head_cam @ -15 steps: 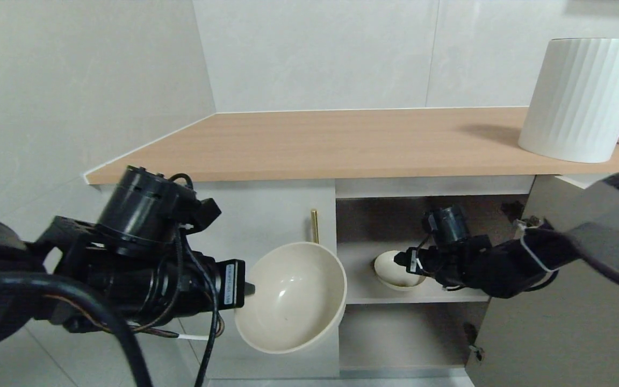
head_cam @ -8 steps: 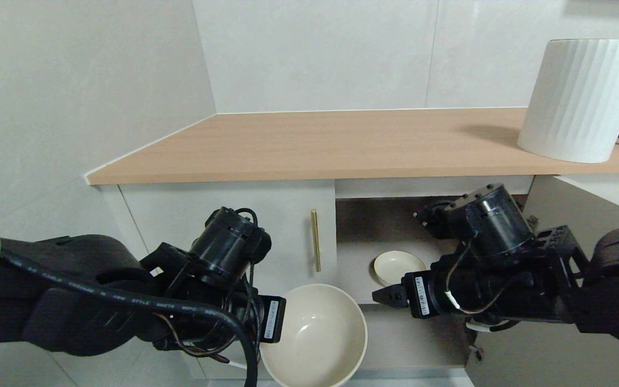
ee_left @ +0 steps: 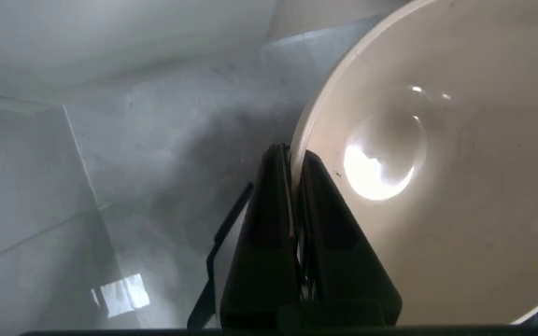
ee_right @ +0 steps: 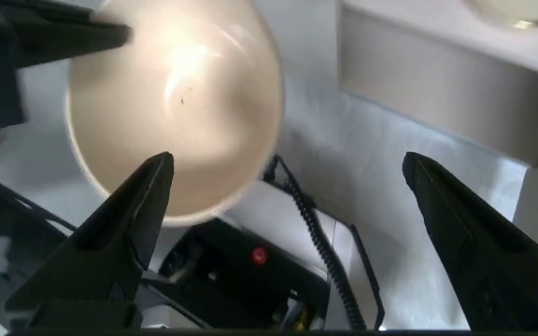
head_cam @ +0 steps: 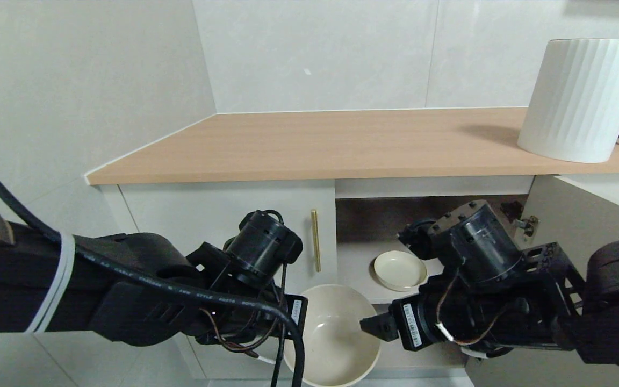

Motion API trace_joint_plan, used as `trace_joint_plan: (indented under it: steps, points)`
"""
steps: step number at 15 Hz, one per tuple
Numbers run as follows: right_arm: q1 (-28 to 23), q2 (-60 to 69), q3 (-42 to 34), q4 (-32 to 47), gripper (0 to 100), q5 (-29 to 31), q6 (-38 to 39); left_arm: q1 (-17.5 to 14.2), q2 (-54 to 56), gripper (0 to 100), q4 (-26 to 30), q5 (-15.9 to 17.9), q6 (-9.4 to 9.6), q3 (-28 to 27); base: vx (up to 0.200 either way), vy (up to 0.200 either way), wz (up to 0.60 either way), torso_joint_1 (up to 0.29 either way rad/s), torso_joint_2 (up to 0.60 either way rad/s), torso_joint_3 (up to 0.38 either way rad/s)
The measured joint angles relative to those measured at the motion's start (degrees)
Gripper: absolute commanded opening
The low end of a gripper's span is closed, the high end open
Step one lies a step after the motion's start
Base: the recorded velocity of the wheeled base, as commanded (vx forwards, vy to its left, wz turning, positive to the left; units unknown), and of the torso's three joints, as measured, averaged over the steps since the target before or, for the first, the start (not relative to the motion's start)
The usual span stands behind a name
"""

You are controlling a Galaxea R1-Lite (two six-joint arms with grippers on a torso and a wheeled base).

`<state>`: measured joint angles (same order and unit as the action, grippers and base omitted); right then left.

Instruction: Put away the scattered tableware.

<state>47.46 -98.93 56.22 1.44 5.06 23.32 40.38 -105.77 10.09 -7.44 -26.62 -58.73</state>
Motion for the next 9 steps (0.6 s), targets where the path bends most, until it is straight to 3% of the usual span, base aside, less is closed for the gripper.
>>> trace_joint_plan:
  steps: [4, 5, 9]
  points:
    - [0.24, -3.74, 0.41, -0.38, 100, 0.41, 0.29, 1.52, 0.32, 0, 0.09, -0.41, -0.72, 0.22, 0.000, 0.000, 0.00, 0.000, 0.00, 0.000]
    - [0.24, -4.33, 0.41, -0.62, 0, 0.44, 0.32, 1.79, 0.37, 0, 0.09, -0.68, -0.90, 0.27, 0.000, 0.000, 0.00, 0.000, 0.00, 0.000]
    - [0.24, -5.78, 0.41, -1.46, 0, 0.55, 0.51, 2.05, 0.41, 0, 0.09, -0.90, -0.96, 0.33, 0.000, 0.000, 0.00, 0.000, 0.00, 0.000]
